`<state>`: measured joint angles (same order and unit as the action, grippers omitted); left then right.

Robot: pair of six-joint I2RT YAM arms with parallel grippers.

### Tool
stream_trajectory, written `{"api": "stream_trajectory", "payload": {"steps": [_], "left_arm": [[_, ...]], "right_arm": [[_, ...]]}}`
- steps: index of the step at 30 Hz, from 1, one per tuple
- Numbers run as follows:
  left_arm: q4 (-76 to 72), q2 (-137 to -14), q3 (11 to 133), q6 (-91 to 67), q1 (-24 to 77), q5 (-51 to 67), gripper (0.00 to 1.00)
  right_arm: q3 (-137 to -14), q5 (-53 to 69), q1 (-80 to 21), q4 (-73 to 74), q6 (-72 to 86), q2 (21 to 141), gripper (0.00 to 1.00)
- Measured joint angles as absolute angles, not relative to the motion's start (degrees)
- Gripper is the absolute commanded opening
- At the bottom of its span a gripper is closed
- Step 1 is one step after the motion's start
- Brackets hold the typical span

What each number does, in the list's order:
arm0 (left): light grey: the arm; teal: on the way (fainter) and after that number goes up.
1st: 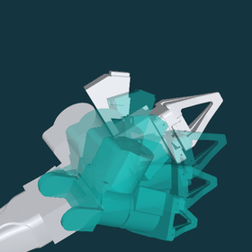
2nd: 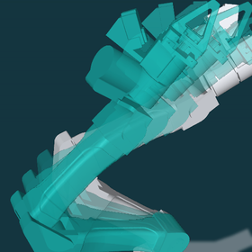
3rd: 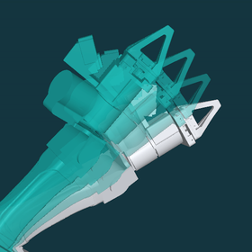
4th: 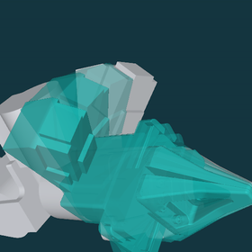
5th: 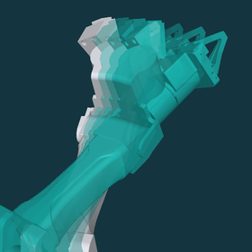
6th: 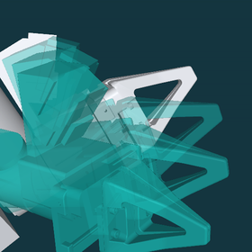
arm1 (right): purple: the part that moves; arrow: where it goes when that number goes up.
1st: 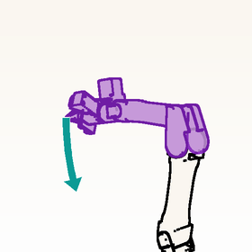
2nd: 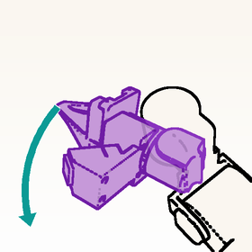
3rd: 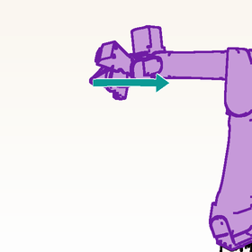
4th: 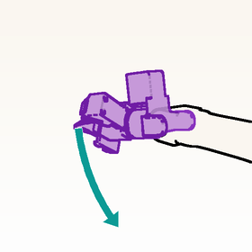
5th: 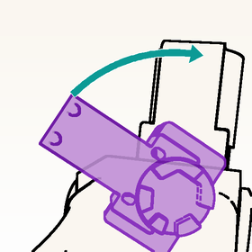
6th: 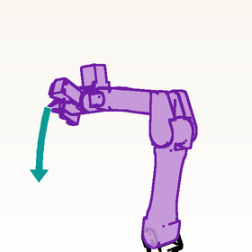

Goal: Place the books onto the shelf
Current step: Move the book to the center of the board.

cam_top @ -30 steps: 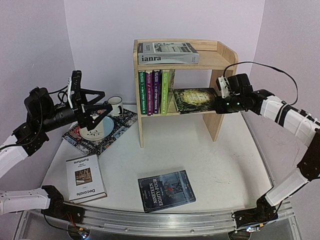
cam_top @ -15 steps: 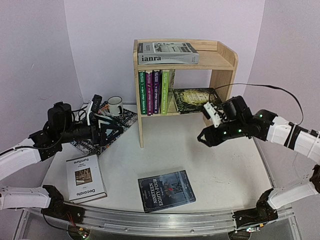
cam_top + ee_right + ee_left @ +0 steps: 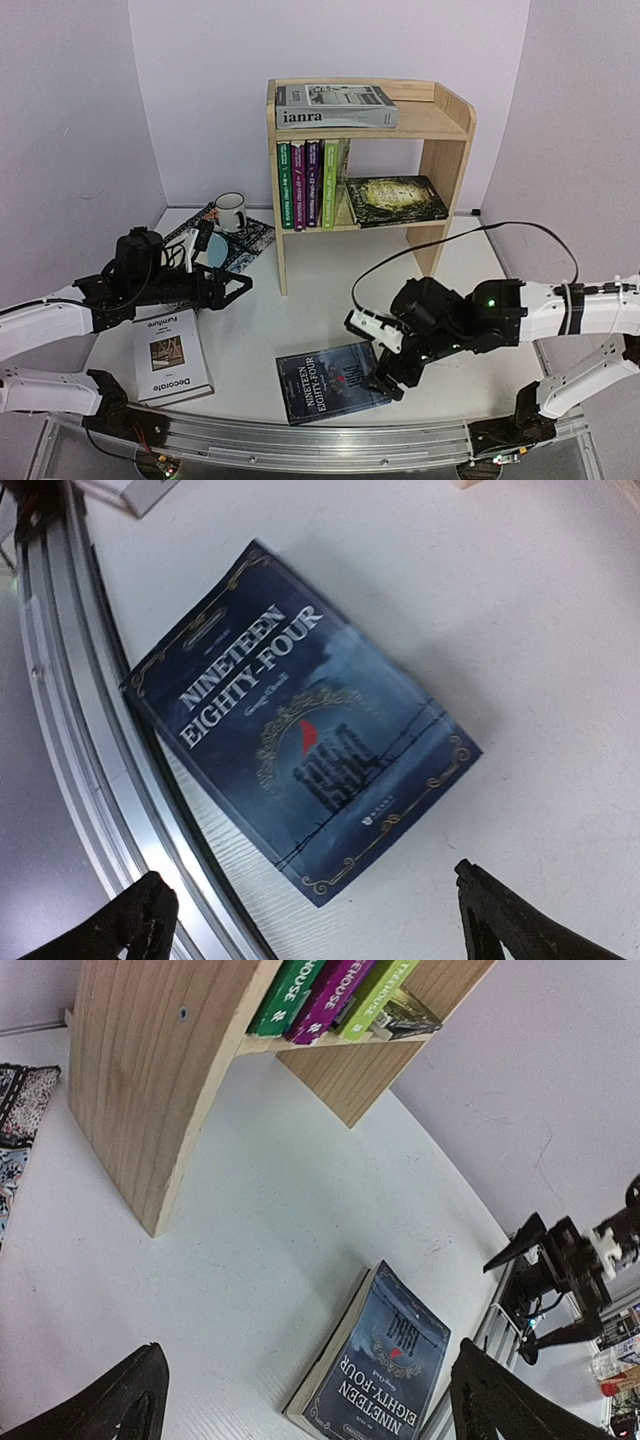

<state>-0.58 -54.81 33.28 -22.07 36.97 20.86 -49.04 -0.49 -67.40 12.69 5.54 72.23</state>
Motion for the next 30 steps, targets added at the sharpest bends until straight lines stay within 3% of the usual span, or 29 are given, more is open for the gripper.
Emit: {"api": "stream_trajectory", "payload": {"steps": [12, 30], "left_arm": [[-0.5, -56.3, 33.2, -24.1, 37.0, 16.4, 1.0], [1.1, -55.4, 32.5, -23.8, 37.0, 10.1, 1.0]], "right_arm": [[-50.2, -14.9, -79.7, 10.8, -8.8, 89.8, 0.98], [-54.7, -27.8, -80.7, 4.3, -15.4, 101.6, 0.98]]}}
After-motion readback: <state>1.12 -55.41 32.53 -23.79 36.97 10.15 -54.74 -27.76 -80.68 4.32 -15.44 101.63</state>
